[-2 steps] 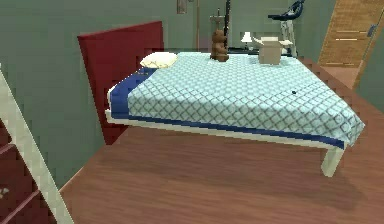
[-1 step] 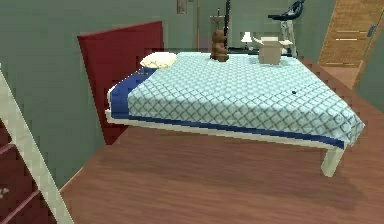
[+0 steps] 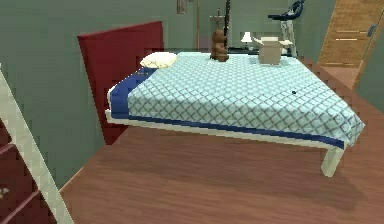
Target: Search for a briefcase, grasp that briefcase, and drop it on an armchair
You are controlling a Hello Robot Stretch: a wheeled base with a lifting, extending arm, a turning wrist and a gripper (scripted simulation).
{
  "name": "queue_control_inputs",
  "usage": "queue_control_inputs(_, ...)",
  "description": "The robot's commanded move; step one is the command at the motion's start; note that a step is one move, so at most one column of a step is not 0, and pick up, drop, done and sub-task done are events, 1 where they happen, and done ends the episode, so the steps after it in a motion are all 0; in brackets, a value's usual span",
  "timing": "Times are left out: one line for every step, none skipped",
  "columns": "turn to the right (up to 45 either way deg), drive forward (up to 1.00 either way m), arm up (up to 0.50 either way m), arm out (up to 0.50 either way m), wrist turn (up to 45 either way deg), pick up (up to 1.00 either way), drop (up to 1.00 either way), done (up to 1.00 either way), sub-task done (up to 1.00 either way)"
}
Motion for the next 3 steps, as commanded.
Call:
queue_control_inputs(0.0, 0.00, 0.10, 0.00, 0.0, 0.00, 0.00, 0.00, 0.00)
queue_control_inputs(0.0, 0.00, 0.00, -0.08, 0.0, 0.00, 0.00, 0.00, 0.00)
queue_control_inputs(0.0, 0.00, 0.00, 0.00, 0.0, 0.00, 0.00, 1.00, 0.00)
